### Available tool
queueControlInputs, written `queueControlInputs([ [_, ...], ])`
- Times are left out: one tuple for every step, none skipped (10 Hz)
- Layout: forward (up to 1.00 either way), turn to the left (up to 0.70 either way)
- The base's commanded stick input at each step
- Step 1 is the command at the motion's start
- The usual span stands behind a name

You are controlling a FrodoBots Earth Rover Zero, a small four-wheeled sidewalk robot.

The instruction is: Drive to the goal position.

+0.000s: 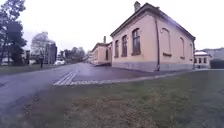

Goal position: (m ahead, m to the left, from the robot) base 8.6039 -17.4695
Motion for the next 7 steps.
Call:
queueControlInputs([
  [0.0,0.0],
  [0.0,0.0],
  [0.0,0.0],
  [0.0,0.0],
  [0.59,-0.12],
  [0.7,-0.35],
  [0.7,-0.35],
])
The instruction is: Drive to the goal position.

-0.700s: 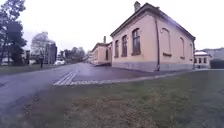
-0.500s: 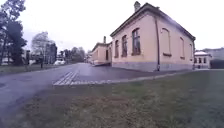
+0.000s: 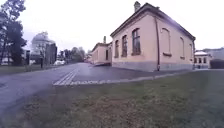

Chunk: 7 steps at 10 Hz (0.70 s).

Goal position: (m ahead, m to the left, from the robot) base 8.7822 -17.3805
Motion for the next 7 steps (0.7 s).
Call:
queueControlInputs([
  [0.7,-0.35],
  [0.7,-0.35],
  [0.7,-0.35],
  [0.7,-0.25],
  [0.7,-0.05],
  [0.7,0.0],
  [0.7,0.0],
])
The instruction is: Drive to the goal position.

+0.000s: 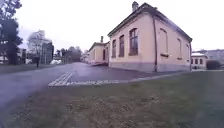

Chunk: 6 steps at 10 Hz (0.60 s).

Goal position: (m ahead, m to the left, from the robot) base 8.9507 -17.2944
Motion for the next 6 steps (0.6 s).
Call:
queueControlInputs([
  [0.7,0.0],
  [0.7,0.0],
  [0.7,0.0],
  [0.7,0.0],
  [0.7,0.0],
  [0.7,0.0],
])
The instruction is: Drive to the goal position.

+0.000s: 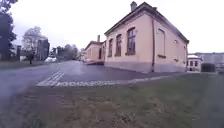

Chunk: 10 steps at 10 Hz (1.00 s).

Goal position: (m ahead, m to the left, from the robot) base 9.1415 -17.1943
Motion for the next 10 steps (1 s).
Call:
queueControlInputs([
  [0.7,0.0],
  [0.7,0.0],
  [0.7,0.0],
  [0.7,0.0],
  [0.7,0.0],
  [0.7,0.0],
  [0.7,0.0],
  [0.7,0.0],
  [0.7,0.0],
  [0.7,0.0],
])
